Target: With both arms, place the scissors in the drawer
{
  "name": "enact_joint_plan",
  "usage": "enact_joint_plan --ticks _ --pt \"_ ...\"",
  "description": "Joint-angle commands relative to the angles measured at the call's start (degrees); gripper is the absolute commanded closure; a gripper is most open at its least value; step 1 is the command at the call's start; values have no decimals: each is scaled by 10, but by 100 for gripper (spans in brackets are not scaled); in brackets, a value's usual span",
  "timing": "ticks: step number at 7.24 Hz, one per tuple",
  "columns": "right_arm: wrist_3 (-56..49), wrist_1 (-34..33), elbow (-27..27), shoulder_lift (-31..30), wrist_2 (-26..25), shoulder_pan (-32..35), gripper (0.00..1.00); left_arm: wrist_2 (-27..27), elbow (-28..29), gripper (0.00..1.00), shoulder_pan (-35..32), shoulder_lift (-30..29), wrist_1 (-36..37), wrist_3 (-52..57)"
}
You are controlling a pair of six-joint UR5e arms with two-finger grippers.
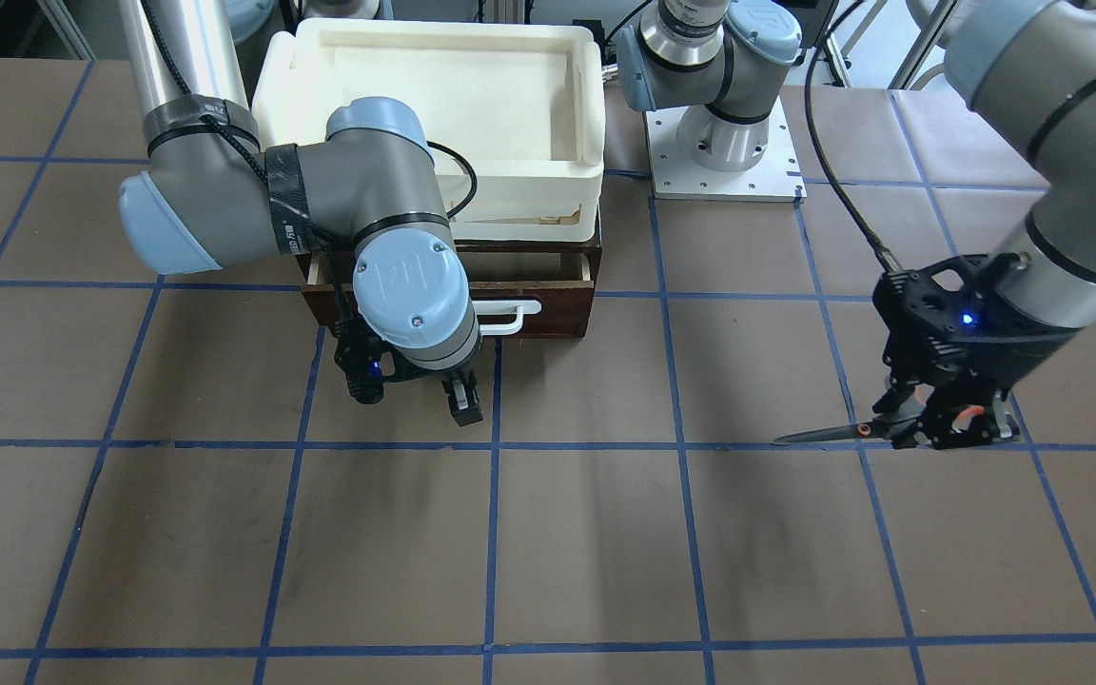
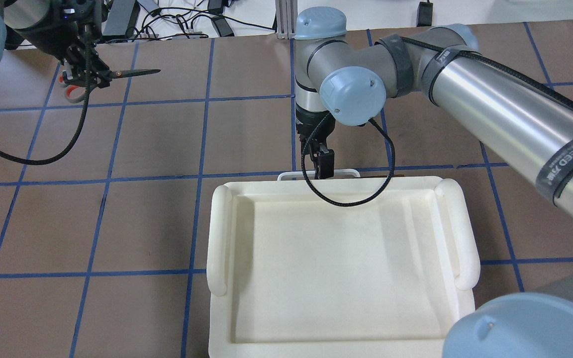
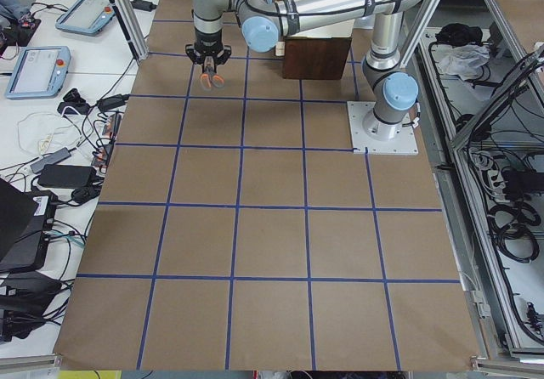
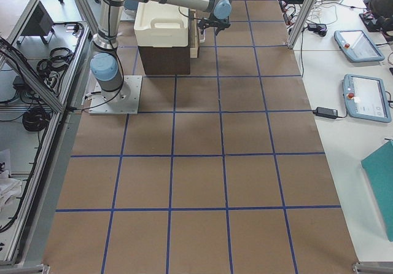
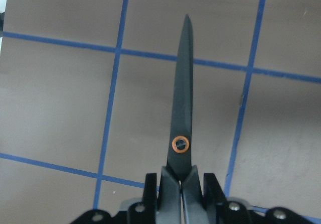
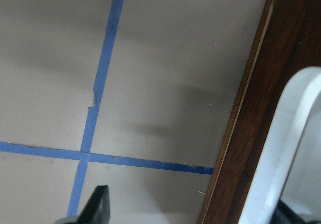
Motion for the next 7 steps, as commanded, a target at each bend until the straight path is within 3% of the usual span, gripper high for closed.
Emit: enact_joint_plan --ticks 1,3,7 --pt "0 -16 -10 11 -1 -1 0 21 5 100 -51 34 -89 -78" --pt "0 -16 -20 14 -1 -2 0 31 3 100 -61 61 -139 -82" --pt "-15 -16 -36 22 -3 -7 0 31 -16 100 -75 71 -155 -84"
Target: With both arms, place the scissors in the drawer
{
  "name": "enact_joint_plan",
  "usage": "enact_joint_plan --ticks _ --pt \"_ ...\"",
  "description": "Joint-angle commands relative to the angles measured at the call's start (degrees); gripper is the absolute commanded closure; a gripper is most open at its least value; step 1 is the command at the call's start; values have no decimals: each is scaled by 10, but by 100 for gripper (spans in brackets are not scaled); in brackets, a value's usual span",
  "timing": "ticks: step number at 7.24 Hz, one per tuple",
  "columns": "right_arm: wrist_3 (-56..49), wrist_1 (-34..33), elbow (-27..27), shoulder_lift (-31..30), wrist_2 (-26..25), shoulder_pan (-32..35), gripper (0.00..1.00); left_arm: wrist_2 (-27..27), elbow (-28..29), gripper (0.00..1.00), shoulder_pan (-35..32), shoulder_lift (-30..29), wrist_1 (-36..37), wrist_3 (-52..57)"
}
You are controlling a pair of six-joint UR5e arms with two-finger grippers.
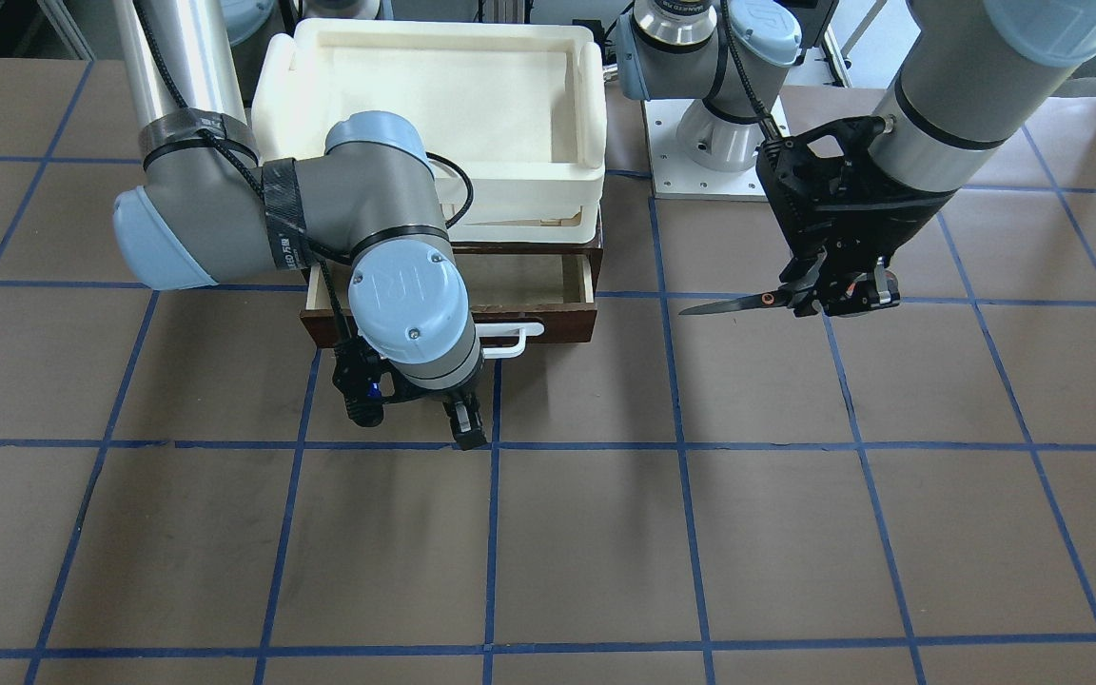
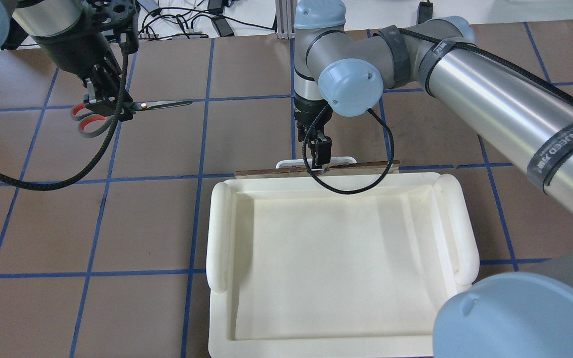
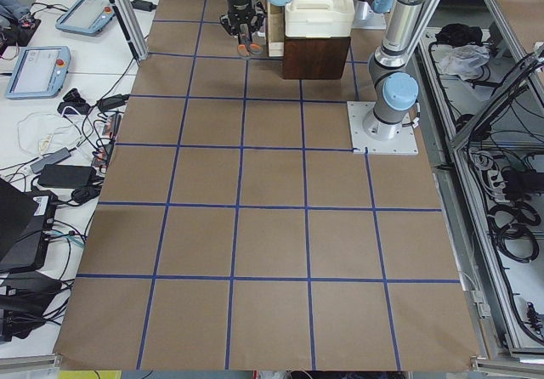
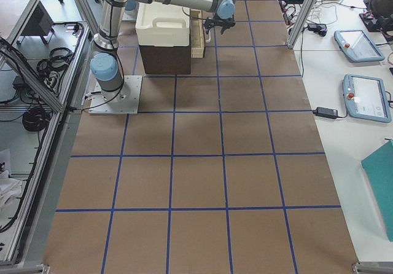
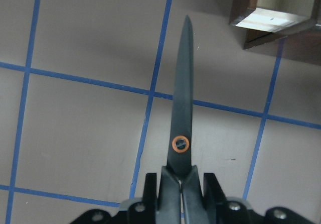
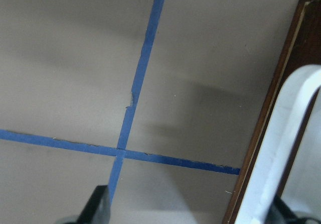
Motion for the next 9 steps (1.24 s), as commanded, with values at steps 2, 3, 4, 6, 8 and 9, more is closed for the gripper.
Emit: enact_joint_plan --ticks 2,3,4,6,8,9 --pt "-9 0 -16 11 -6 -5 0 -1 -4 100 -7 -6 -1 0" --pt "-10 0 -18 12 -7 -8 0 -1 -4 100 -7 -6 -2 0" --pt "-10 0 -19 12 -8 -8 0 -1 -5 100 -7 -8 2 0" --pt "-10 0 -33 20 -8 -8 0 -1 -5 100 -8 -7 5 5" --pt "-21 0 -39 25 -7 -8 0 -1 -4 100 -8 -8 6 6" --pt "-23 0 -45 30 -7 -8 0 -1 -5 100 -8 -7 5 6"
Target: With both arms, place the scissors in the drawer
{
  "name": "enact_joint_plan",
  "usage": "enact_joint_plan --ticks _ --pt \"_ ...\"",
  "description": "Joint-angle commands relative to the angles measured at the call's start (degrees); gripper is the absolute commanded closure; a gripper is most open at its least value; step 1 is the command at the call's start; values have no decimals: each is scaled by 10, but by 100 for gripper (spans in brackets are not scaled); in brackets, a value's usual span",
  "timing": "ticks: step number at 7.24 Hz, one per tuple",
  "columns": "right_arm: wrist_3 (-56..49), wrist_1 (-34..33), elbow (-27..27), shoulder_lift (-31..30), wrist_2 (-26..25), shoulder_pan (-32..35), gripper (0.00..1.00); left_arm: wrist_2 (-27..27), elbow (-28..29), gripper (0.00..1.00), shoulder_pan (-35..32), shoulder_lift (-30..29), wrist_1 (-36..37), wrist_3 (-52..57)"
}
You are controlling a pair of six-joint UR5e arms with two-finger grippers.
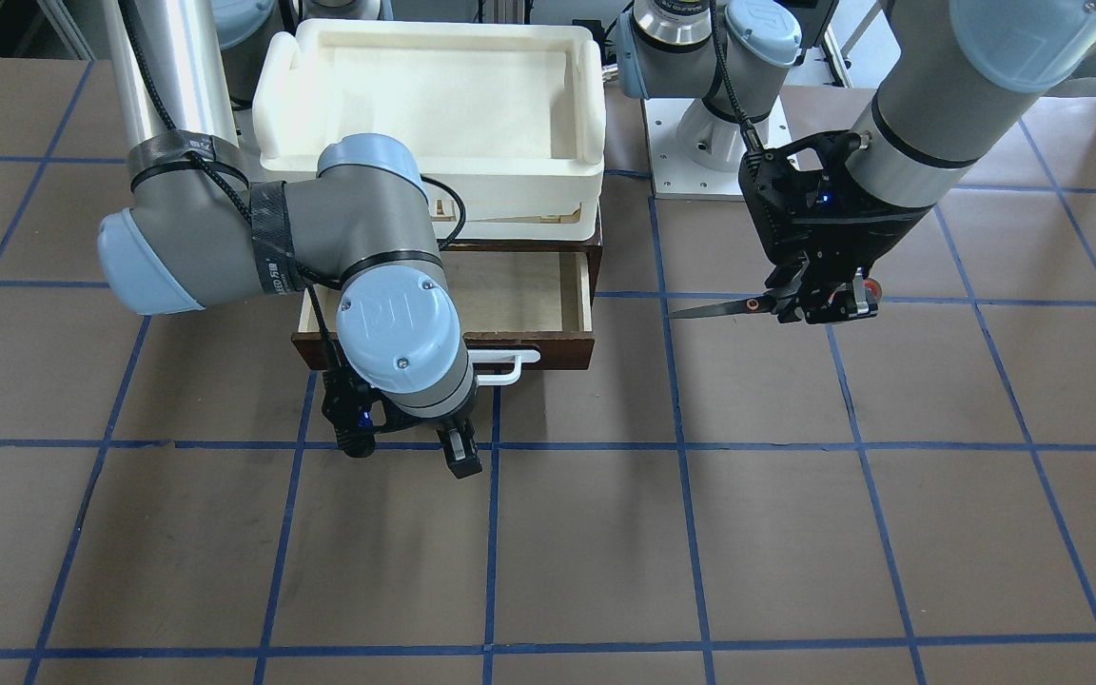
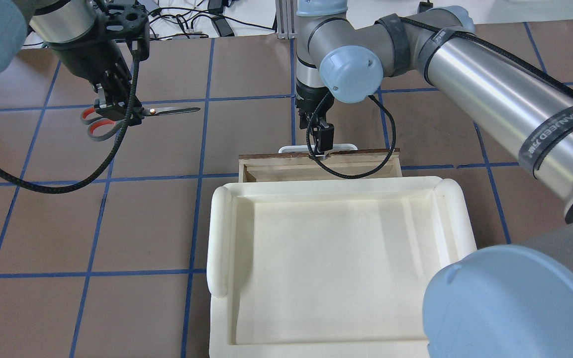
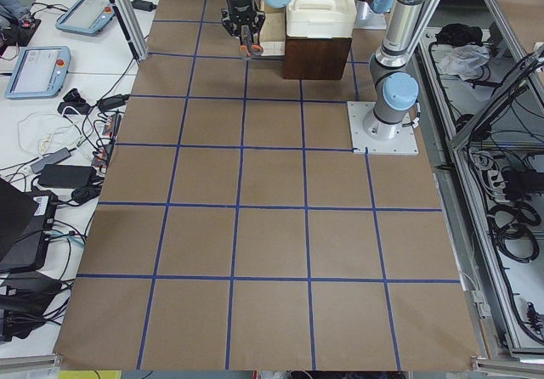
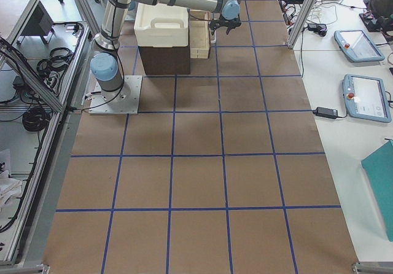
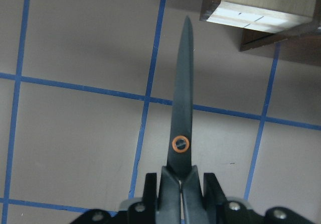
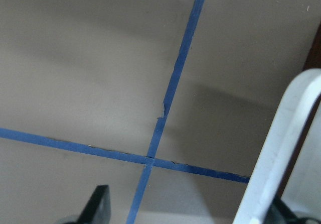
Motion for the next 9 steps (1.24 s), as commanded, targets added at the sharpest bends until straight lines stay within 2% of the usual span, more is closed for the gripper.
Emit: enact_joint_plan --ticks 1,9 --pt "-5 0 -17 12 0 0 0 0 -1 100 0 1 -1 1" --pt "-26 -1 -53 38 -8 -9 0 0 -1 100 0 -3 2 1"
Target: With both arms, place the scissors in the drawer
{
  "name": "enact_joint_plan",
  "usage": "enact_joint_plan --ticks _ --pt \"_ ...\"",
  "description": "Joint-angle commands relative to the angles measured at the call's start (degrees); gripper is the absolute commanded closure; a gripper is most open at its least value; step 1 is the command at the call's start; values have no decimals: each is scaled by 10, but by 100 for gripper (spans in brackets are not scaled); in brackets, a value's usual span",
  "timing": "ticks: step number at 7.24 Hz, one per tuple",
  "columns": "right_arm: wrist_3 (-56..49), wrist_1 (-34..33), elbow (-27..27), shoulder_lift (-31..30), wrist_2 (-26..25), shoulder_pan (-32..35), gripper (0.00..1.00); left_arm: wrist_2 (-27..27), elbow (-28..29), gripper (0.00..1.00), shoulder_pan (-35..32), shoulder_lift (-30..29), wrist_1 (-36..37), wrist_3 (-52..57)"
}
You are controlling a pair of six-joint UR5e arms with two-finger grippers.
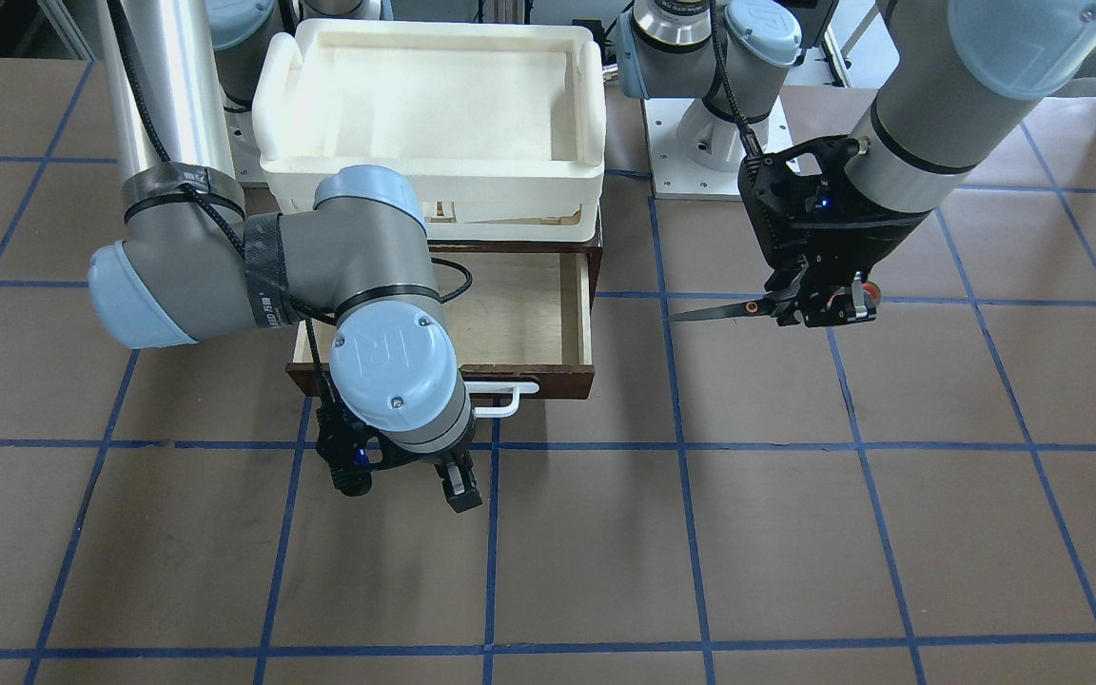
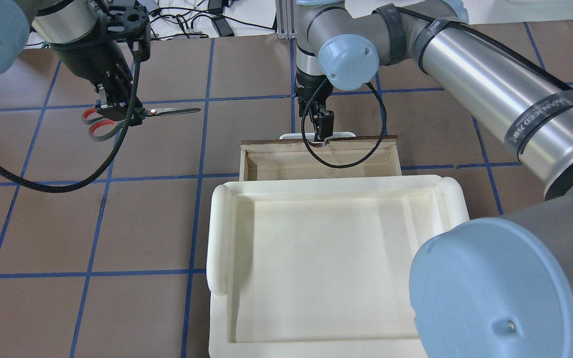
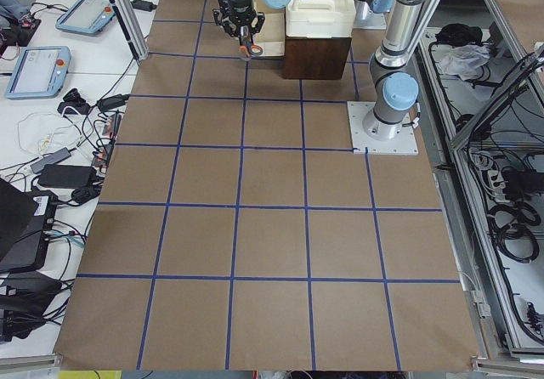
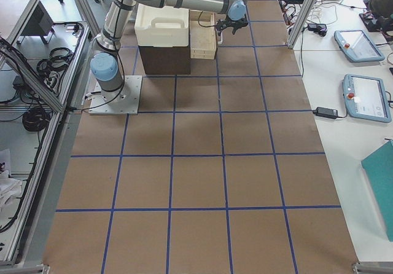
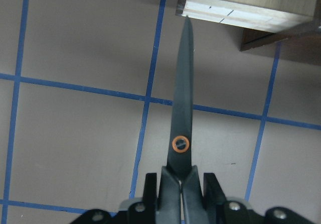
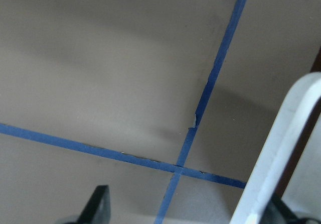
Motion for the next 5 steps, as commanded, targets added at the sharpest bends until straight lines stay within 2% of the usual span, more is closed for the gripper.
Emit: enact_joint_plan --ticks 1,5 --pt "-2 0 -8 4 -1 -1 0 0 0 100 0 0 2 0" --pt "-9 -14 -13 14 0 -1 0 -1 0 100 0 -1 4 0"
